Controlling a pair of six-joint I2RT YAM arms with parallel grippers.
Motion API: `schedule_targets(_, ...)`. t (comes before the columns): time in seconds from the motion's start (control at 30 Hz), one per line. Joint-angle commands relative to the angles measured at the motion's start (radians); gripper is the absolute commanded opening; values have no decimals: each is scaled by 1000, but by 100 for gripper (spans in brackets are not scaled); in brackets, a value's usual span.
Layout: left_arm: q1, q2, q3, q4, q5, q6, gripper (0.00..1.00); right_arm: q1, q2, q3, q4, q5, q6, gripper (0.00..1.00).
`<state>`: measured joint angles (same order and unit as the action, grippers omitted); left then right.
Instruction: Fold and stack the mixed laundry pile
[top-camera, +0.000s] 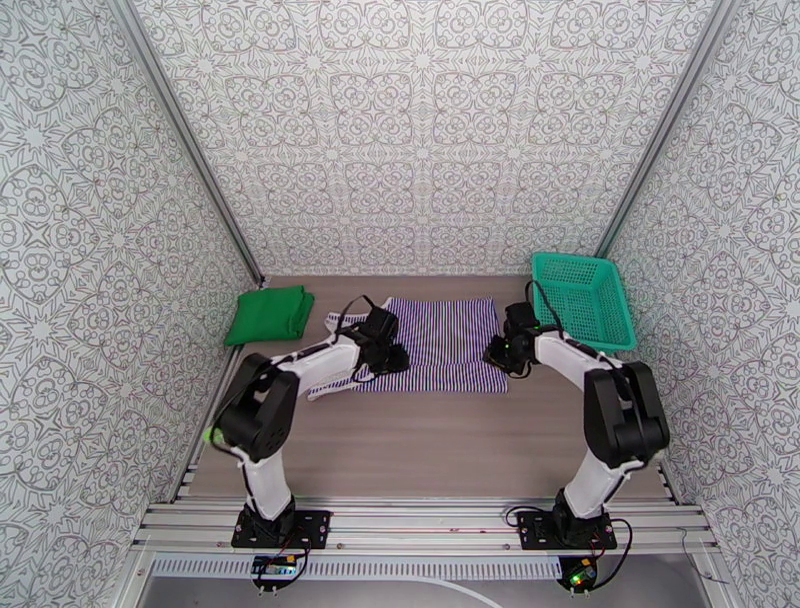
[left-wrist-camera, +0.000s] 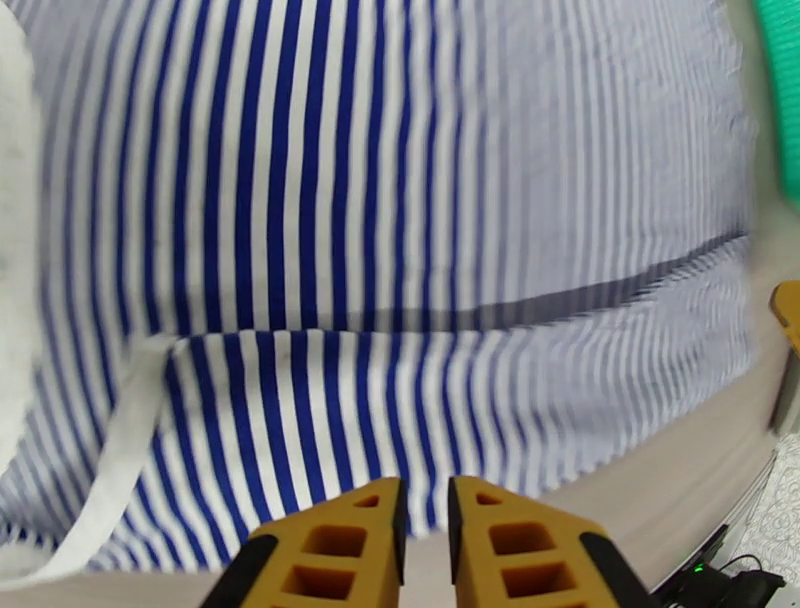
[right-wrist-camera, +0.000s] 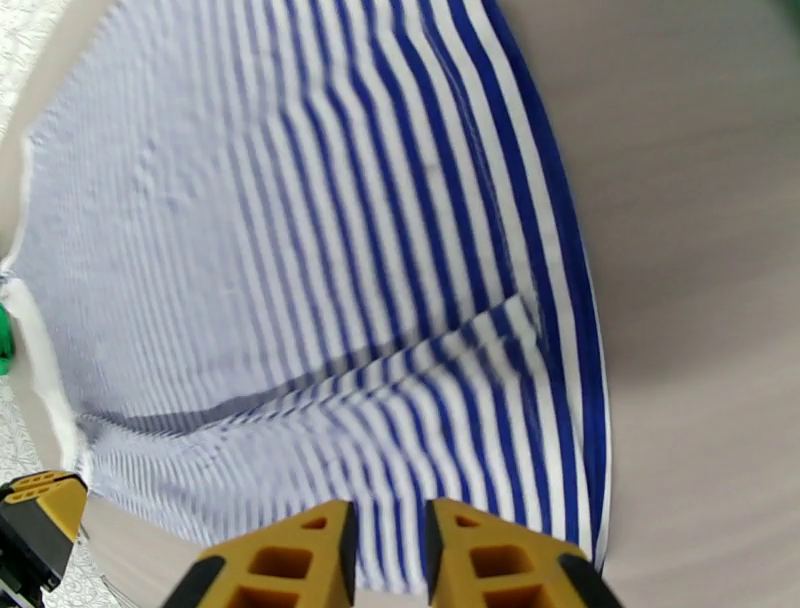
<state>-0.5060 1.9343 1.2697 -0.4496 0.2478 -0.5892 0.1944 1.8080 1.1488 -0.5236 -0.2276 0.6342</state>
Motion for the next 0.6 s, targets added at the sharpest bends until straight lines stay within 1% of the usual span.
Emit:
schedule_targets(0.0, 18, 52, 36, 27, 34, 26, 19, -8, 53, 22, 22, 53, -22, 22)
schedule_targets(0.2, 44, 79, 5, 34, 27, 57, 20, -20, 103, 59, -20, 151, -77, 22)
schedule_targets(0.33, 49, 54, 10, 13, 39, 81, 24, -23, 113, 79, -59, 202, -112, 21)
schedule_targets(0.47, 53, -59, 5, -57, 7, 87, 31, -23, 66, 81, -79, 188, -117, 21)
schedule_targets(0.5, 60, -107, -13, -86, -42, 82, 34, -23, 43, 79, -81, 179, -114, 22)
schedule_targets(0.57, 83, -189, -63, -128, -74, 61, 38, -23, 12, 78, -88, 161, -111, 22)
